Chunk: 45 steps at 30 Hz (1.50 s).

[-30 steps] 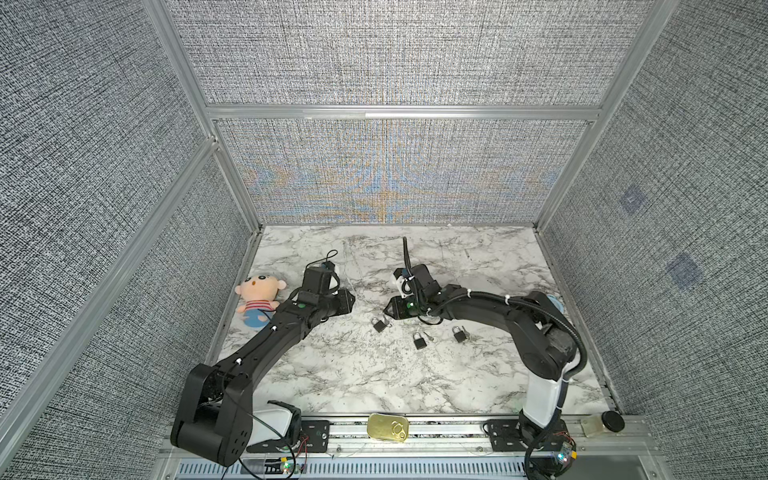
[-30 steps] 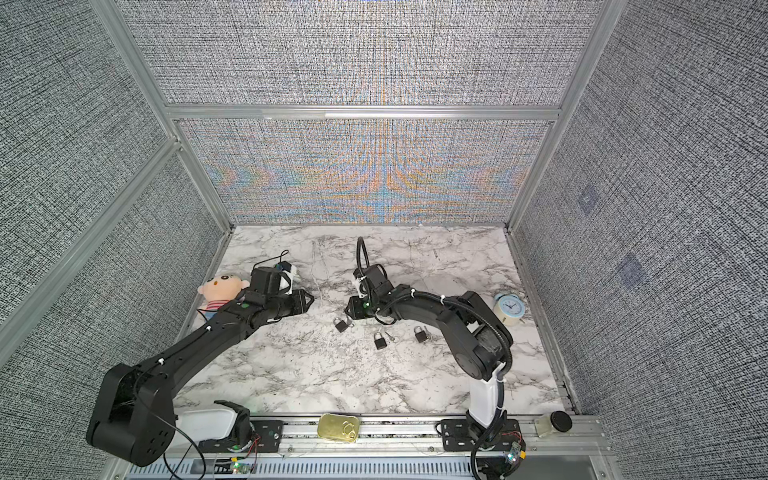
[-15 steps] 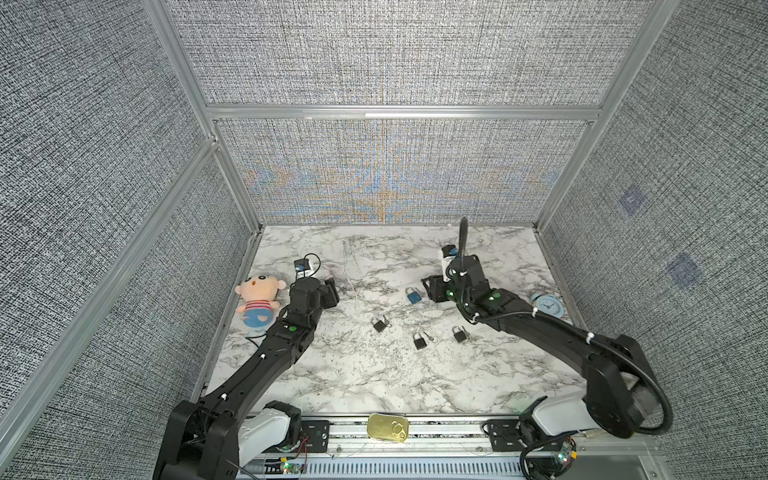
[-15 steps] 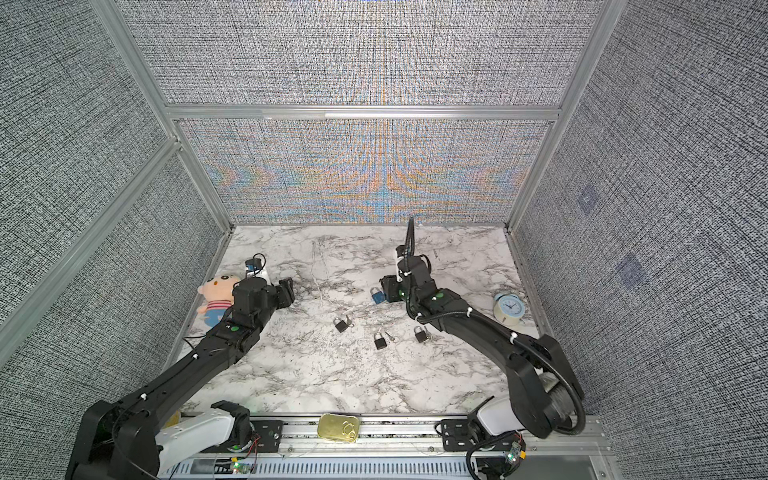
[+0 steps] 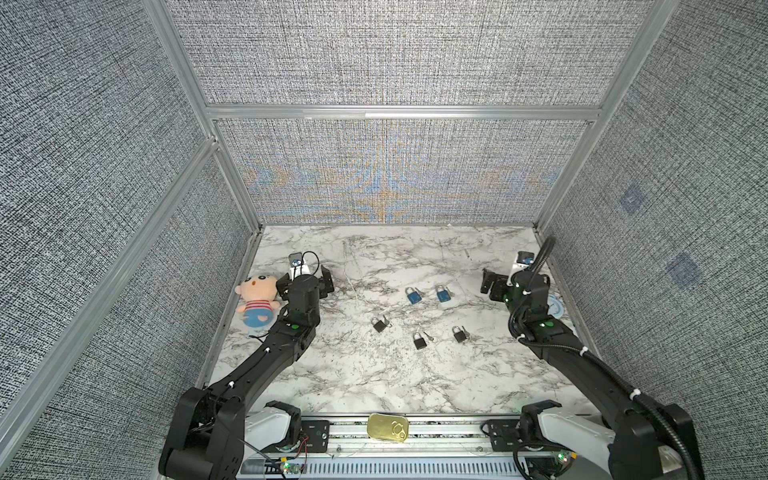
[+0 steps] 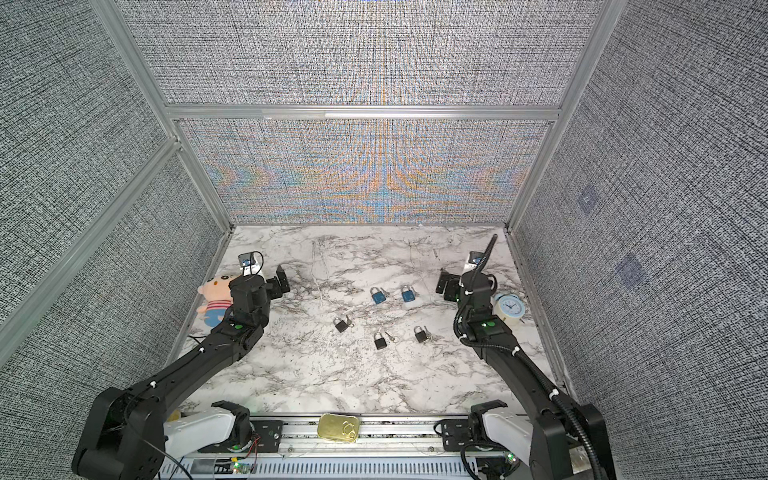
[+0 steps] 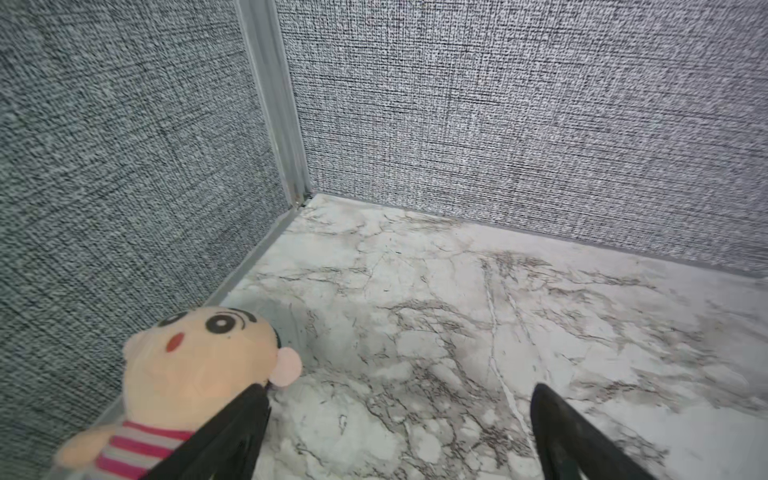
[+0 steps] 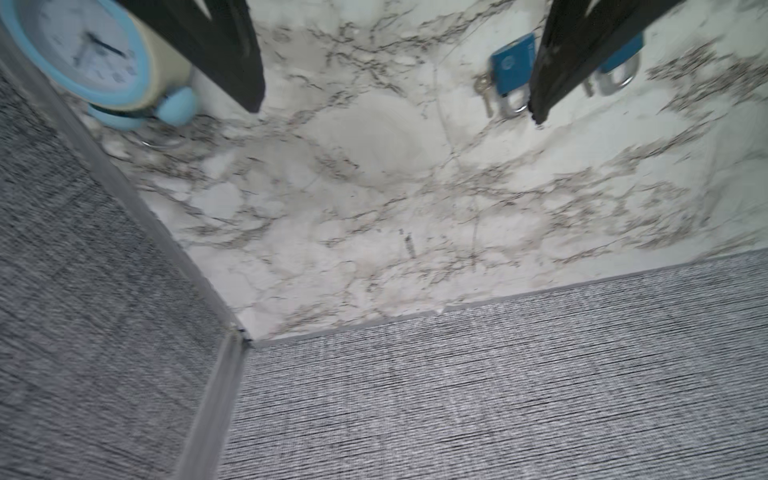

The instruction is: Lock with the key

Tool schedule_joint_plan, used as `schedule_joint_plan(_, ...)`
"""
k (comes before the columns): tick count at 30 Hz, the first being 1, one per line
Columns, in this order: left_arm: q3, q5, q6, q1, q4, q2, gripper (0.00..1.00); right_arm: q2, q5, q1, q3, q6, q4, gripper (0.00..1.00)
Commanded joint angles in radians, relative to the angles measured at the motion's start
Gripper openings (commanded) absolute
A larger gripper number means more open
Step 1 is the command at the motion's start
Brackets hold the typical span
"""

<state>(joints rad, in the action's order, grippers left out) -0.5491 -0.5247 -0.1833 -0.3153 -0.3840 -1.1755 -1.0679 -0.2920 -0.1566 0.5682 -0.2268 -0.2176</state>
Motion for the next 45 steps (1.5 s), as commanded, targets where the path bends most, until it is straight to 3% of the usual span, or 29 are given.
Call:
schedule_joint_plan(1,0.047,-0.089,0.102,0.028,-0.113,0.002,0.99,0.020,-0.069,0.069,-0.098,0.036,-0.158,0.99)
schedule_joint_plan(8,0.292,0.006,0.159,0.127,-0.433,0.101,0.99,-0.138,-0.115,0.121,-0.301,0.168,-0.587,0.99)
schedule_joint_plan(13,0.390,0.094,0.165,0.172,-0.640,0.027,0.99,-0.331,-0.091,0.130,-0.342,0.159,-0.865,0.99)
schedule_joint_plan(19,0.407,0.147,0.220,0.184,-0.828,-0.138,0.99,-0.407,0.004,0.159,-0.318,0.153,-0.880,0.99)
schedule_joint_plan(23,0.439,0.247,0.230,0.204,-0.977,-0.240,0.99,-0.472,0.058,0.183,-0.321,0.142,-0.947,0.99)
schedule_joint_plan(27,0.446,0.274,0.244,0.215,-1.148,-0.389,0.99,-0.468,0.096,0.196,-0.300,0.139,-0.893,0.99)
schedule_joint_plan(30,0.400,0.312,0.208,0.230,-0.980,-0.343,0.99,-0.469,0.097,0.196,-0.277,0.142,-0.855,0.99)
schedule_joint_plan(32,0.375,0.356,0.207,0.257,-0.959,-0.358,0.99,-0.471,0.095,0.195,-0.274,0.145,-0.850,0.99)
schedule_joint_plan(45,0.382,0.362,0.206,0.260,-0.967,-0.355,0.99,-0.471,0.093,0.194,-0.273,0.147,-0.851,0.99)
